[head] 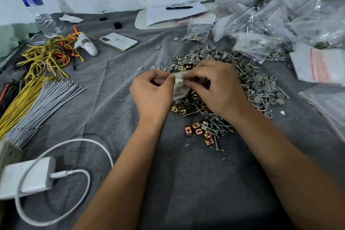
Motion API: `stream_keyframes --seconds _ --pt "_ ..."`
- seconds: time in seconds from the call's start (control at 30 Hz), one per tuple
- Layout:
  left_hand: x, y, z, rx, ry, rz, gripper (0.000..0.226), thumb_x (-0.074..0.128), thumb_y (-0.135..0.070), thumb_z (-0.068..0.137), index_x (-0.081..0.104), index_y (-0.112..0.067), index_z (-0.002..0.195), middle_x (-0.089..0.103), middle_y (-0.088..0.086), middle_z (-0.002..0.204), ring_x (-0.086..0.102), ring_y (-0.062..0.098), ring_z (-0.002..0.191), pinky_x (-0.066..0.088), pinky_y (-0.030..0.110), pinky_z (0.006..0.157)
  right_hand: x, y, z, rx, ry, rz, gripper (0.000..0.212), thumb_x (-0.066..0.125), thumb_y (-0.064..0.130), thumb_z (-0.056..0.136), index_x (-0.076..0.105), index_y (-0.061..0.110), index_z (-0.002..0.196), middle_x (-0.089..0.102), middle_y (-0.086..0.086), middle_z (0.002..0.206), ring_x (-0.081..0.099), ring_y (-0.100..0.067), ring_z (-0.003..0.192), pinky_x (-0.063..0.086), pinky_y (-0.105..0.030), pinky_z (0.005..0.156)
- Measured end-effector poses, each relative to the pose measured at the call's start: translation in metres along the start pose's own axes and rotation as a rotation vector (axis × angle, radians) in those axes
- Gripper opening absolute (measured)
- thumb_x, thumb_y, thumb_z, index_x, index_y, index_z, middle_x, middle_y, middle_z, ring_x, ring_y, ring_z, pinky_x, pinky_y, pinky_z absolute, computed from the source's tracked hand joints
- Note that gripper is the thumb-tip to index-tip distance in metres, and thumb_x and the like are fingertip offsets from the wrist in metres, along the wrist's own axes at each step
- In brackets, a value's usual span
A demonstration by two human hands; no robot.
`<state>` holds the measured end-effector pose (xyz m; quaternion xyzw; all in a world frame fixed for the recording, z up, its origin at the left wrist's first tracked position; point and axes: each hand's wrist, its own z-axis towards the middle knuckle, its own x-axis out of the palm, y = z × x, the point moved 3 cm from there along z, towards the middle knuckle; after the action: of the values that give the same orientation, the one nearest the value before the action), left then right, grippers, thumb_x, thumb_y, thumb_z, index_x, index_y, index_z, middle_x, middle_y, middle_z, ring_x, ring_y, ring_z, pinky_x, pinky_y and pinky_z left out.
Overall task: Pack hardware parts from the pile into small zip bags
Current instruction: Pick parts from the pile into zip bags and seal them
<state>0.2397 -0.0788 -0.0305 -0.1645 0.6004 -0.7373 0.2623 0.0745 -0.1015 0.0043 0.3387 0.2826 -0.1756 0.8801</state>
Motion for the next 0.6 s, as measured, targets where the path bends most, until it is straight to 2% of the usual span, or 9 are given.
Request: stream_keyframes --seconds 0.07,0.13,0.2,0.3,0.4,0.5,0.53,0.6 --pt "-0.003 0.000 0.002 0.013 -0.042 0.027 0.003 0.078 -0.023 0.079 0.079 -0.021 0.077 0.072 -0.001 0.067 0.068 0.015 0.063 0.056 0.036 0.063 -0.007 -0.002 0.002 0.012 -0.052 0.031 0.013 0.082 0.017 0.085 0.078 0.011 0.096 0.072 0.003 0.091 0.063 -0.005 0.081 0.048 -0.012 0.078" --pt "-0.004 0.000 0.002 0.020 -0.068 0.039 0.004 0.078 -0.020 0.081 0.078 -0.021 0.077 0.071 -0.003 0.065 0.064 0.008 0.060 0.051 0.030 0.062 -0.012 -0.004 0.002 -0.003 0.018 0.044 0.013 0.082 0.027 0.086 0.077 0.015 0.090 0.070 0.007 0.087 0.063 -0.007 0.081 0.051 -0.023 0.079" --pt "-0.004 -0.001 0.002 0.020 -0.077 0.044 0.008 0.078 -0.016 0.083 0.078 -0.021 0.077 0.071 -0.004 0.066 0.063 0.007 0.061 0.051 0.028 0.062 -0.010 -0.007 0.000 -0.012 0.261 -0.018 0.023 0.078 0.048 0.082 0.078 0.025 0.085 0.067 0.010 0.085 0.056 -0.010 0.085 0.048 -0.036 0.080" --pt "-0.004 -0.002 0.002 0.040 -0.085 0.070 0.014 0.079 -0.014 0.084 0.076 -0.024 0.075 0.069 -0.006 0.064 0.061 0.004 0.059 0.049 0.024 0.059 0.000 -0.010 -0.004 0.014 0.599 -0.125 0.033 0.076 0.067 0.070 0.076 0.037 0.085 0.055 0.013 0.090 0.044 -0.012 0.094 0.041 -0.037 0.083" --pt "-0.004 -0.002 0.003 0.050 -0.080 0.067 0.012 0.079 -0.015 0.084 0.076 -0.024 0.075 0.068 -0.008 0.062 0.060 0.002 0.058 0.048 0.023 0.058 0.005 -0.011 -0.005 -0.001 0.687 -0.210 0.025 0.079 0.061 0.076 0.074 0.040 0.087 0.047 0.017 0.093 0.038 -0.010 0.100 0.033 -0.038 0.093" --pt "-0.003 -0.001 0.001 0.040 -0.058 0.051 0.007 0.078 -0.018 0.081 0.077 -0.022 0.076 0.064 -0.011 0.059 0.058 0.003 0.056 0.047 0.026 0.059 0.005 -0.011 -0.006 0.018 0.728 -0.245 0.015 0.076 0.050 0.085 0.072 0.035 0.085 0.049 0.015 0.095 0.037 -0.011 0.103 0.031 -0.044 0.101" --pt "-0.003 -0.001 0.000 0.035 -0.049 0.045 0.005 0.077 -0.018 0.081 0.077 -0.021 0.077 0.063 -0.012 0.058 0.058 0.003 0.056 0.047 0.027 0.059 0.003 -0.009 -0.005 0.022 0.705 -0.180 0.013 0.076 0.045 0.087 0.071 0.033 0.085 0.052 0.013 0.096 0.040 -0.012 0.104 0.033 -0.044 0.102" --pt "-0.002 0.000 0.000 0.033 -0.028 0.057 0.005 0.076 -0.017 0.080 0.077 -0.020 0.077 0.064 -0.010 0.058 0.059 0.007 0.057 0.049 0.029 0.059 -0.005 -0.003 -0.003 0.045 0.557 0.110 0.008 0.075 0.032 0.091 0.070 0.025 0.089 0.062 0.010 0.095 0.054 -0.012 0.101 0.043 -0.035 0.097"
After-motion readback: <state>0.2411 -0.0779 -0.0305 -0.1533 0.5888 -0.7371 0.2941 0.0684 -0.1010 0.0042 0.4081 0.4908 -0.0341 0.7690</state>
